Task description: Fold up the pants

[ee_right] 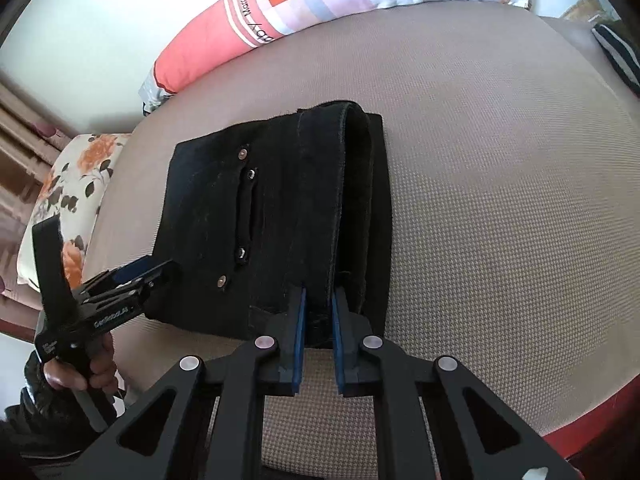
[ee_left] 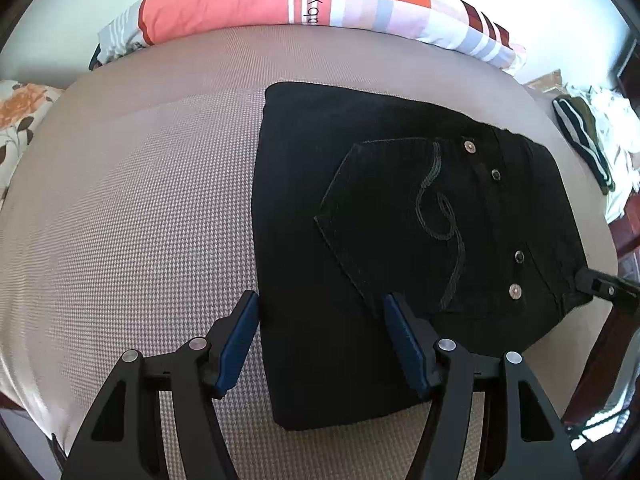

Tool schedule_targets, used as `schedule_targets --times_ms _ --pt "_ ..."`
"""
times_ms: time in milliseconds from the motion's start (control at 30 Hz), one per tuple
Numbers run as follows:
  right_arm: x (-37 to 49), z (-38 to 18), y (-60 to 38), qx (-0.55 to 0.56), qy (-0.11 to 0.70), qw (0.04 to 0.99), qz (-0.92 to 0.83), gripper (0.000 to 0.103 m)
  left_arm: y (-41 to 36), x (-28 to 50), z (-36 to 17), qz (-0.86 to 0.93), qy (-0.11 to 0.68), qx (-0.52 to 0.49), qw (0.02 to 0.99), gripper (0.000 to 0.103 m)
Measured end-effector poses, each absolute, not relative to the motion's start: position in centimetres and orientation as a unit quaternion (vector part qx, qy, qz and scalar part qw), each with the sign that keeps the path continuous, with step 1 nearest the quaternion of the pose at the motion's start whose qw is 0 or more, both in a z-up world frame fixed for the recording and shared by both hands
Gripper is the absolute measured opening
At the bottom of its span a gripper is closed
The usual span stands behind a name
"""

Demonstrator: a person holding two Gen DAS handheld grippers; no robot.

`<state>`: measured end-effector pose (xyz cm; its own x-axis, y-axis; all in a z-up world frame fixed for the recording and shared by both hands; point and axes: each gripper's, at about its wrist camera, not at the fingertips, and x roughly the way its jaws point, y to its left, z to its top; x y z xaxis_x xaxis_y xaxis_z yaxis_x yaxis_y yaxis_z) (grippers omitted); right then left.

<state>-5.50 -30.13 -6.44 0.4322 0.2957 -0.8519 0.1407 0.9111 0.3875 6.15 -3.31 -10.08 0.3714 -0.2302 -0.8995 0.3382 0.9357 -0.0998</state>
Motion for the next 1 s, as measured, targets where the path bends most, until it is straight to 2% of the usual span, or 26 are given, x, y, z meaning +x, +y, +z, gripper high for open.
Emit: schedule_targets --times_ms 533,600,633,800,867,1000 --pt "-5.0 -8.7 -31.1 0.222 0.539 0.812 0.031 0.011 -4.0 6.5 -11.2 -0.153 0.539 0.053 0.827 0.070" --pt "-5.0 -8.7 -31.3 0.224 0.538 0.812 0.030 0.016 -3.7 6.5 -11.2 -0.152 0.539 0.051 0.827 0.071" --pt "-5.0 -8.7 -31.4 0.226 0.537 0.812 0.025 0.022 -3.7 6.5 -11.2 -0.152 0.539 0.051 0.827 0.071" --pt "-5.1 -8.4 -31.7 0.228 0.533 0.814 0.013 0.030 -3.4 6.7 -11.2 -0.153 0.538 0.050 0.828 0.071" --pt "-4.9 -8.2 -31.6 0.211 0.534 0.818 0.004 0.041 -3.3 6.7 -11.1 -0.157 0.538 0.047 0.827 0.071" --pt "-4.4 -7.9 -31.8 0.198 0.536 0.821 -0.001 0.046 -2.4 7.3 -10.6 -0.170 0.542 0.029 0.823 0.071"
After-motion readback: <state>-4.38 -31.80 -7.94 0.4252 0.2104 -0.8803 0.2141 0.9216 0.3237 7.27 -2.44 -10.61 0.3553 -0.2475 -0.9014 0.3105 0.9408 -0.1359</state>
